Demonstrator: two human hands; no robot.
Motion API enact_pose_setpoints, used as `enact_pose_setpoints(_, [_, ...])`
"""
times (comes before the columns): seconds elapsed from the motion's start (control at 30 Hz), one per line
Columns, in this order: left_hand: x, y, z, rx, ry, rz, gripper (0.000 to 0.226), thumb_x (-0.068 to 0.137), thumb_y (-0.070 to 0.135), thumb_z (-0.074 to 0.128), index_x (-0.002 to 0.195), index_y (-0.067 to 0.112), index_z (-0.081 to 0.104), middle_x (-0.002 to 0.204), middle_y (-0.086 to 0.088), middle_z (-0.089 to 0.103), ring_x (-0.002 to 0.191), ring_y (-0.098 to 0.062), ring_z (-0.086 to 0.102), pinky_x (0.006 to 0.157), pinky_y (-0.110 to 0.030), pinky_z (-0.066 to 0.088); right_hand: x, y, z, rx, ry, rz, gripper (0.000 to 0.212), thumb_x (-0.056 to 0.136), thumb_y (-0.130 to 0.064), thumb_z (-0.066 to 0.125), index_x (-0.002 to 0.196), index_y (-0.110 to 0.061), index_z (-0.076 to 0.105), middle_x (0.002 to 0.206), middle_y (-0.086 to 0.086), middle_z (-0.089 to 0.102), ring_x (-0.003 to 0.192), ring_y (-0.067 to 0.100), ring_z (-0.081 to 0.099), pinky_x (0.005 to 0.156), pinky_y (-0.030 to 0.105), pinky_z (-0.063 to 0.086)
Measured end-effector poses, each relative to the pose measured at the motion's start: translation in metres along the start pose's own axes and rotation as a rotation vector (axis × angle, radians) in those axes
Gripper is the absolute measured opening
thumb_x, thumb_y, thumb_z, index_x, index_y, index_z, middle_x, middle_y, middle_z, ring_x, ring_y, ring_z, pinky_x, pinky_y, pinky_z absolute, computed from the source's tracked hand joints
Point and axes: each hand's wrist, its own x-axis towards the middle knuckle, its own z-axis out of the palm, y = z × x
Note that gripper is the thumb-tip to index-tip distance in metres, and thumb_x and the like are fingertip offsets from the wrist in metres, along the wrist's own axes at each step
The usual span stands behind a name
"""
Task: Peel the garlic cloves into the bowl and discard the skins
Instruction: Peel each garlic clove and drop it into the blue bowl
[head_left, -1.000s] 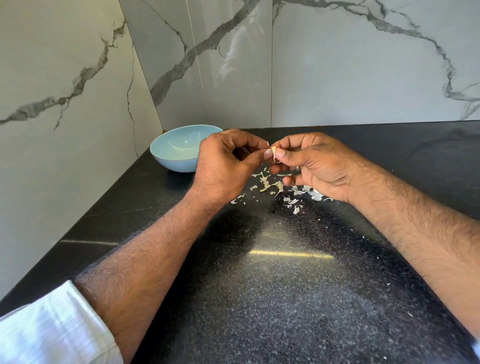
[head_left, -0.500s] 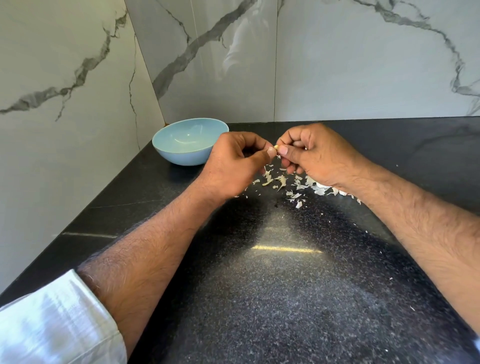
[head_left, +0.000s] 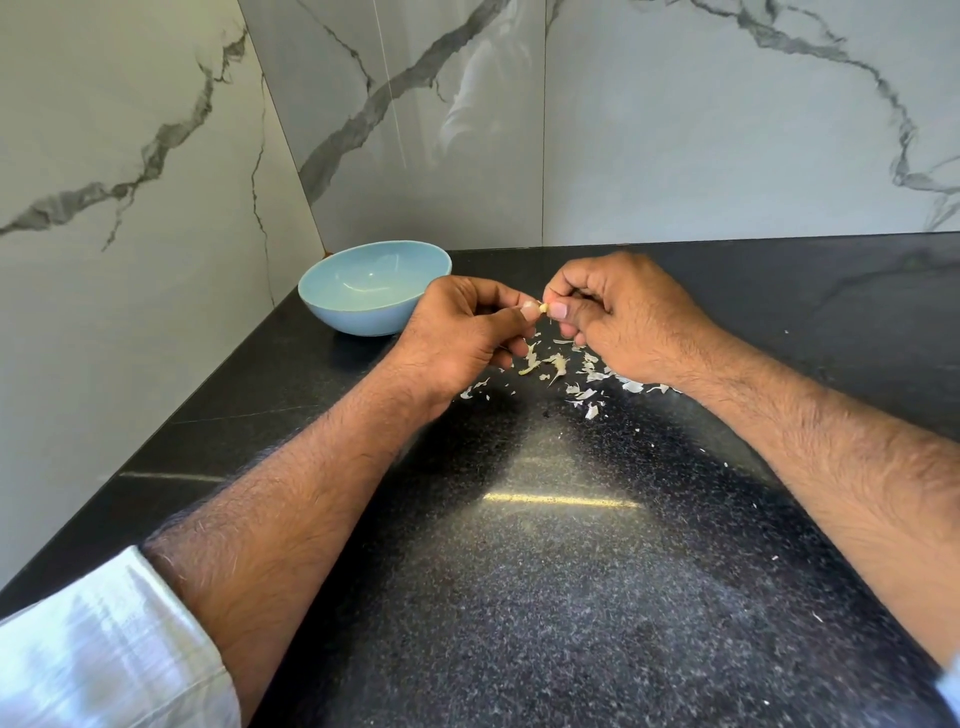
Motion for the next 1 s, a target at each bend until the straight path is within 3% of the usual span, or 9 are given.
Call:
enact_pose_setpoints(0.17, [0.001, -0.002, 0.005, 0.020, 0.052, 0.014, 0.005, 0.100, 0.008, 0.073, 0.096, 0.006, 0.076, 0.074, -0.005, 0.073, 0.064, -0.013, 0.065, 0.058, -0.025, 0.053, 0.000, -0.001, 0.003, -0.007, 0.025, 0.035, 0.011, 0.101, -0.017, 0.069, 0.092, -0.020, 0.074, 0.073, -0.008, 0.072, 0.066, 0.007, 0.070, 0.053, 0.014, 0.051])
enact_pose_setpoints(0.27, [0.001, -0.002, 0.007, 0.057, 0.073, 0.015, 0.006, 0.100, 0.011, 0.074, 0.097, 0.006, 0.076, 0.074, -0.004, 0.073, 0.064, -0.012, 0.064, 0.058, -0.024, 0.052, 0.000, -0.002, 0.006, -0.010, 0.028, 0.042, 0.012, 0.100, -0.015, 0.069, 0.091, -0.020, 0.074, 0.073, -0.007, 0.073, 0.066, 0.009, 0.071, 0.055, 0.018, 0.055])
enact_pose_setpoints(0.37, [0.000, -0.003, 0.008, 0.106, 0.095, 0.019, 0.007, 0.100, 0.014, 0.074, 0.097, 0.008, 0.077, 0.073, -0.003, 0.073, 0.064, -0.012, 0.064, 0.058, -0.025, 0.053, 0.000, -0.002, 0.007, -0.038, 0.036, 0.033, 0.013, 0.100, -0.015, 0.069, 0.089, -0.020, 0.074, 0.073, -0.007, 0.072, 0.064, 0.008, 0.068, 0.052, 0.015, 0.051])
enact_pose_setpoints(0.57, [-0.001, 0.000, 0.012, 0.178, 0.115, 0.033, 0.012, 0.101, 0.019, 0.072, 0.093, 0.011, 0.077, 0.068, -0.003, 0.069, 0.059, -0.011, 0.059, 0.057, -0.027, 0.052, -0.002, -0.001, 0.007, -0.051, 0.052, 0.041, 0.014, 0.099, -0.015, 0.069, 0.088, -0.021, 0.074, 0.073, -0.006, 0.072, 0.067, 0.014, 0.070, 0.055, 0.031, 0.058])
enact_pose_setpoints(0.7, [-0.002, 0.004, 0.012, 0.172, 0.128, 0.053, 0.013, 0.099, 0.019, 0.071, 0.088, 0.011, 0.075, 0.065, -0.002, 0.067, 0.056, -0.010, 0.057, 0.058, -0.028, 0.051, -0.002, -0.003, 0.007, 0.035, 0.043, 0.076, 0.012, 0.100, -0.017, 0.069, 0.090, -0.022, 0.075, 0.071, -0.005, 0.073, 0.065, 0.014, 0.072, 0.058, 0.034, 0.060])
enact_pose_setpoints(0.9, [-0.003, 0.009, 0.007, 0.153, 0.122, 0.035, 0.016, 0.099, 0.019, 0.071, 0.085, 0.012, 0.074, 0.063, 0.000, 0.064, 0.057, -0.010, 0.056, 0.059, -0.030, 0.050, -0.001, -0.005, 0.004, 0.282, -0.035, 0.132, 0.012, 0.101, -0.017, 0.068, 0.091, -0.020, 0.074, 0.067, -0.004, 0.072, 0.060, 0.012, 0.069, 0.053, 0.019, 0.051])
enact_pose_setpoints(1.0, [-0.003, 0.010, 0.006, 0.151, 0.108, 0.026, 0.016, 0.098, 0.018, 0.071, 0.083, 0.014, 0.073, 0.063, 0.000, 0.064, 0.057, -0.010, 0.056, 0.059, -0.030, 0.050, 0.000, -0.002, 0.002, 0.401, -0.101, 0.173, 0.012, 0.103, -0.015, 0.065, 0.094, -0.013, 0.073, 0.067, -0.002, 0.070, 0.062, 0.014, 0.067, 0.053, 0.023, 0.047])
